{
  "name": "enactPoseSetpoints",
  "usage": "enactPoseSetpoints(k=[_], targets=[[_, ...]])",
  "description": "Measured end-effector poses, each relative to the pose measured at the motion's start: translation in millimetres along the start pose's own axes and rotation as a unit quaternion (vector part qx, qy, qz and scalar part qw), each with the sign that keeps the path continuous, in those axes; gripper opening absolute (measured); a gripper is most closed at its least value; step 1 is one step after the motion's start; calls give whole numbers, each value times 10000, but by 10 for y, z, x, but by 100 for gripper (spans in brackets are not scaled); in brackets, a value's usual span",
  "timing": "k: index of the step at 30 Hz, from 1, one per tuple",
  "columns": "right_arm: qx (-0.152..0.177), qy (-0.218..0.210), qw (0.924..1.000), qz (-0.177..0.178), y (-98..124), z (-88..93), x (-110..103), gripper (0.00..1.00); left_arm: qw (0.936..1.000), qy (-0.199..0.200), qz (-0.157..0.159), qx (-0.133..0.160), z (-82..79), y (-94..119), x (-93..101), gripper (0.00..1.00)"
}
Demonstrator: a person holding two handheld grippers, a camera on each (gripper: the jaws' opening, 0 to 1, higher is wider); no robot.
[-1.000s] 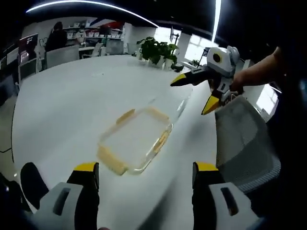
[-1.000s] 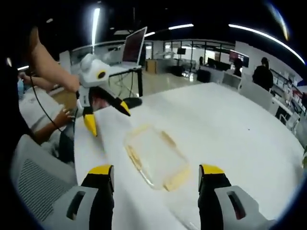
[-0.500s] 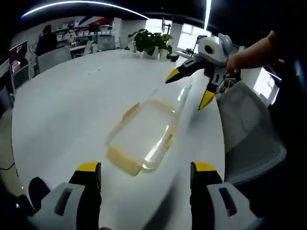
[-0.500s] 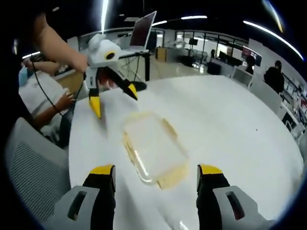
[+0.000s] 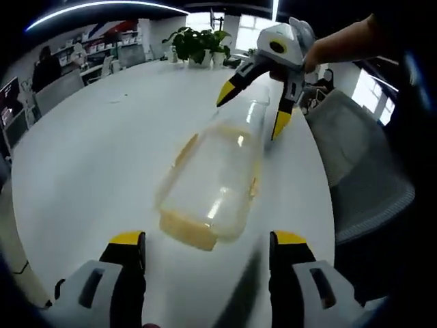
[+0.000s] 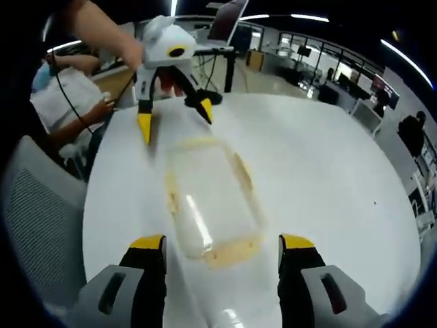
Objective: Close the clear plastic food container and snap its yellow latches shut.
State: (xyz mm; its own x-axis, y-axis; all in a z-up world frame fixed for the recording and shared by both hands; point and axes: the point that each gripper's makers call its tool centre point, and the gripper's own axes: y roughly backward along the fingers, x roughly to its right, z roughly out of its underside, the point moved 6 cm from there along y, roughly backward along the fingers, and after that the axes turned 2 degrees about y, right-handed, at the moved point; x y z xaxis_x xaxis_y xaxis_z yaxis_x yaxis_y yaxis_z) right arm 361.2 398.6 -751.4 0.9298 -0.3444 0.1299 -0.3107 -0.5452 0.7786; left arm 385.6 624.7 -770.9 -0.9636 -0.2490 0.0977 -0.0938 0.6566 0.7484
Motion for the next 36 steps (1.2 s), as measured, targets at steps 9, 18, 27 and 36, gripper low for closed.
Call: enactPoseSetpoints(k=[9, 18, 27, 36], targets=[[-468, 380, 9976, -347, -86, 123, 14, 63, 9994, -282, 112, -178, -13, -71, -17, 73], [-718, 645, 9938, -543, -150, 159, 53, 60, 9963, -684, 241, -467, -17, -140, -44, 70], [-960, 811, 9891, -765, -236, 140, 96, 52, 9932, -842, 436, -680, -86, -212, -82, 68], [-1182, 867, 9855, -850, -260, 185, 116, 43, 9916, -883, 494, -809, -107, -247, -85, 55]])
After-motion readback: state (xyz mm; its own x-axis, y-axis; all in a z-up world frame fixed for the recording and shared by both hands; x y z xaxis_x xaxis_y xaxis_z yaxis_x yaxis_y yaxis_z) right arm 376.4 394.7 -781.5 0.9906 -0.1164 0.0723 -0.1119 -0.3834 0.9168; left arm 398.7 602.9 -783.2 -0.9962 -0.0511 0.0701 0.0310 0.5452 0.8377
